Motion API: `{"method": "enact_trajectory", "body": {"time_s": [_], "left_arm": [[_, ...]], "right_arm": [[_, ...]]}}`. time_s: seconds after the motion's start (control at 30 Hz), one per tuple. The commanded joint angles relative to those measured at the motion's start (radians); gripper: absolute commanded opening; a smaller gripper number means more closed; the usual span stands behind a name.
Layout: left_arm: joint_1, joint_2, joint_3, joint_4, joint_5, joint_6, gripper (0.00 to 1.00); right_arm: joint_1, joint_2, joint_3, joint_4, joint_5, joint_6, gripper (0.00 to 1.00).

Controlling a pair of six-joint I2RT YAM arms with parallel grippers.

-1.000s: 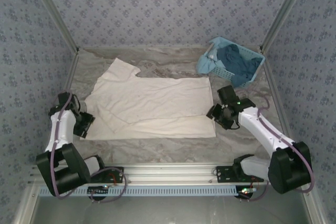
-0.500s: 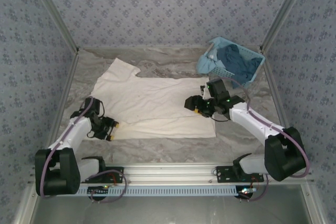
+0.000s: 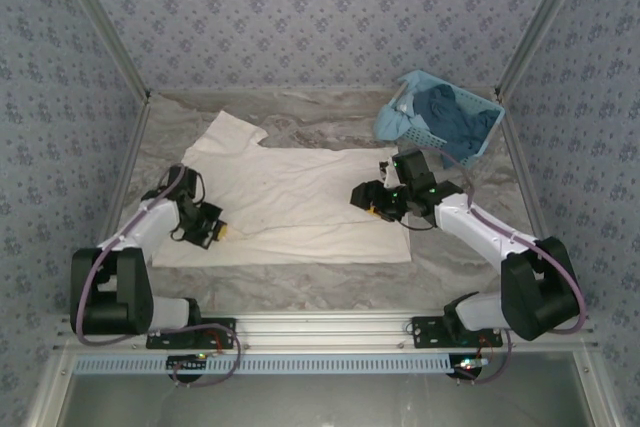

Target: Fold and stack the t-shirts

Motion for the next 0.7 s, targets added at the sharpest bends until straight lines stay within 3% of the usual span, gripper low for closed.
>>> {"method": "enact_trajectory", "body": {"time_s": [0.0,0.67], "left_arm": [[-0.032,0.072,0.092,-0.075,-0.025,0.086,0.0],[-0.225,0.516,0.594,-0.334,-0.227,0.465,0.0]], "right_arm": [[-0.004,0.016,0.036,-0.01,-0.009,0.019,0.54],[-0.033,0.034,0.019,-0.031,-0.05,0.023,0.51]]}}
